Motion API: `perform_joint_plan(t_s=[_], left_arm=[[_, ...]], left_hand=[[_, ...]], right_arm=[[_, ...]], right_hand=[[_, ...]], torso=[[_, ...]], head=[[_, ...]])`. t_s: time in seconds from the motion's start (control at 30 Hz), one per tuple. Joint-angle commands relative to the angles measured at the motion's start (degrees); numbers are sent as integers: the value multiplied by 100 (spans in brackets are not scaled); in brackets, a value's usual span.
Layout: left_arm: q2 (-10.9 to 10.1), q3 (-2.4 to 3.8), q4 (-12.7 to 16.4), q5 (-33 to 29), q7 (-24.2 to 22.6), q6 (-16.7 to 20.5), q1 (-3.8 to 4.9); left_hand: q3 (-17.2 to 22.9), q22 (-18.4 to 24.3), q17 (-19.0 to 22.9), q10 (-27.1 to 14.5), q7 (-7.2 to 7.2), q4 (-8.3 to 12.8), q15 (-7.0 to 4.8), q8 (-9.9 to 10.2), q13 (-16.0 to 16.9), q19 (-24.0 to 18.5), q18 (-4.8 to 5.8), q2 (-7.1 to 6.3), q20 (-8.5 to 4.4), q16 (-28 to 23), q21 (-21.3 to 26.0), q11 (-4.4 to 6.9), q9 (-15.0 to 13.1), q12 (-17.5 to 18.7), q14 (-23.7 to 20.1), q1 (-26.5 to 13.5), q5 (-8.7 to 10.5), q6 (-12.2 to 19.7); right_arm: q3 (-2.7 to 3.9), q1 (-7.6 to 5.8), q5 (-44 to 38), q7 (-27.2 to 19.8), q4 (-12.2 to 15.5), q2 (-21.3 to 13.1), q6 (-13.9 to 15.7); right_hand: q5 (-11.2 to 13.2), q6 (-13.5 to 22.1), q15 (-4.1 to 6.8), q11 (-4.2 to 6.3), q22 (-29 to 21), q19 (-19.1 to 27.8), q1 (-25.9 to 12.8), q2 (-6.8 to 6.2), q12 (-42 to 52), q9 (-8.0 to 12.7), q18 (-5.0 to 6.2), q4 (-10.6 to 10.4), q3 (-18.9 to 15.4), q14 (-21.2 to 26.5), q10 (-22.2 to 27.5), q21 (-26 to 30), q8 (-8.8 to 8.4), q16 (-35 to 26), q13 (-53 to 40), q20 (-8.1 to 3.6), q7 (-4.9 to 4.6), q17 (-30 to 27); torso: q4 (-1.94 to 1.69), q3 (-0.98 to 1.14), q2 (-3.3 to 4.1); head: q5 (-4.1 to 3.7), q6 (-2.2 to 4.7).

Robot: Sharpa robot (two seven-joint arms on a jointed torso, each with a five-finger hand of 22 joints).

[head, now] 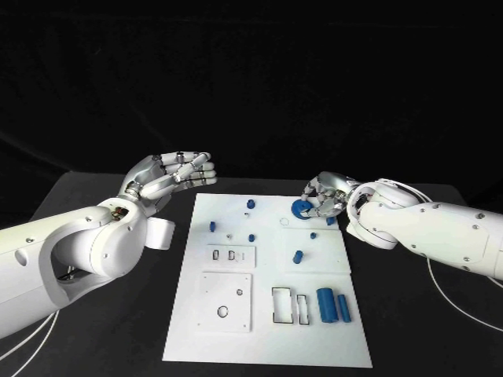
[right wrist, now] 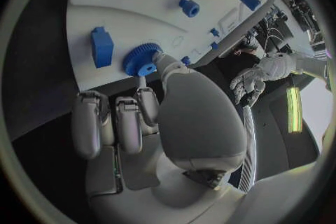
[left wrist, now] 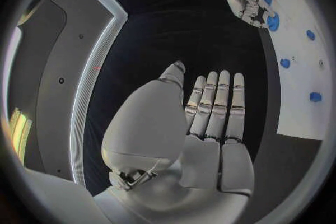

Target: Assemble the parts on the task board

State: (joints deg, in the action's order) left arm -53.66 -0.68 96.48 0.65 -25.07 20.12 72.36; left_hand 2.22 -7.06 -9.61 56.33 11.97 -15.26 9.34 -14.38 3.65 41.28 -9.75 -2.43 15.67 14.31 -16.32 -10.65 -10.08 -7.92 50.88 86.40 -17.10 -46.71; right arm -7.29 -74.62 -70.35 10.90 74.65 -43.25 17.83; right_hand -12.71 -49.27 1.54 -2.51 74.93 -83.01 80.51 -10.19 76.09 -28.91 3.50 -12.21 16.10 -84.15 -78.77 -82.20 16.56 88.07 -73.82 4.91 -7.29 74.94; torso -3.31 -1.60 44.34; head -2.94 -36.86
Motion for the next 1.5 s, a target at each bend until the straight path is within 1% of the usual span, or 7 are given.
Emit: perform_joint_plan(t_s=[0.03,0.27,0.43,0.6,0.8,1.07,1.5], left_arm=[[9,5,9,13,-14,-112,8],[4,5,7,13,-9,-112,8],[7,5,2,13,-7,-120,8],[13,5,-11,13,-3,-126,7],[22,5,-14,13,-1,-133,7],[28,5,-5,13,2,-136,7],[37,5,2,13,15,-142,8]], left_hand=[[11,7,-9,-5,90,-12,6,36,5,21,-58,-12,-3,-27,30,-34,7,21,-47,23,18,28],[11,12,-9,-7,92,-13,9,39,5,18,-57,-12,-2,-34,36,-36,8,29,-54,22,18,30],[10,14,-9,-8,94,-14,10,40,5,16,-57,-11,-1,-38,39,-37,9,33,-59,21,18,31],[10,18,-8,-8,95,-15,13,41,5,13,-55,-10,0,-45,43,-39,10,39,-69,20,17,33],[10,18,-8,-8,95,-15,13,41,5,13,-55,-10,0,-45,43,-39,10,39,-69,20,17,33],[10,18,-8,-8,95,-15,13,41,5,13,-55,-10,0,-45,43,-39,10,39,-69,20,17,33],[10,22,-6,-7,96,-16,17,43,6,11,-54,-8,2,-56,49,-41,11,46,-82,19,17,33]], right_arm=[[-13,35,-128,45,-6,12,-151],[-14,68,-383,23,51,13,-25],[-13,75,-673,-9,190,-5,434],[-5,59,-1312,73,509,-56,1048],[20,19,-1852,109,1030,-98,1385],[28,15,-2232,221,1212,147,1346],[-17,135,-2288,295,614,937,1068]], right_hand=[[94,-152,2,20,579,-41,85,-25,62,27,-80,10,286,-475,-50,-46,38,36,-57,-18,26,979],[55,-278,16,37,622,-57,16,-188,162,76,-88,78,765,-480,-115,-65,23,46,-156,-31,46,1010],[-9,-407,35,64,667,-83,-66,-248,275,70,-98,141,1017,-487,-207,-91,42,56,-276,-47,76,1040],[44,-491,54,85,738,-131,-151,-297,339,53,-117,181,1141,-496,-265,-144,54,68,-344,-63,103,1080],[80,-519,60,93,829,-197,-189,-315,399,48,-144,193,1188,-502,-318,-218,54,77,-415,-69,112,1110],[89,-529,66,99,852,-213,-209,-346,405,46,-150,211,1214,-500,-326,-235,48,74,-421,-74,117,1099],[90,-515,68,97,838,-201,-226,-361,392,51,-145,225,1248,-497,-317,-221,28,71,-408,-78,112,1087]], torso=[[-3,2,1],[7,3,1],[10,4,-2],[3,2,-5],[-7,-6,-1],[-14,-13,-2],[-4,-10,5]], head=[[11,-12],[24,-16],[24,5],[28,26],[-7,47],[10,30],[61,13]])
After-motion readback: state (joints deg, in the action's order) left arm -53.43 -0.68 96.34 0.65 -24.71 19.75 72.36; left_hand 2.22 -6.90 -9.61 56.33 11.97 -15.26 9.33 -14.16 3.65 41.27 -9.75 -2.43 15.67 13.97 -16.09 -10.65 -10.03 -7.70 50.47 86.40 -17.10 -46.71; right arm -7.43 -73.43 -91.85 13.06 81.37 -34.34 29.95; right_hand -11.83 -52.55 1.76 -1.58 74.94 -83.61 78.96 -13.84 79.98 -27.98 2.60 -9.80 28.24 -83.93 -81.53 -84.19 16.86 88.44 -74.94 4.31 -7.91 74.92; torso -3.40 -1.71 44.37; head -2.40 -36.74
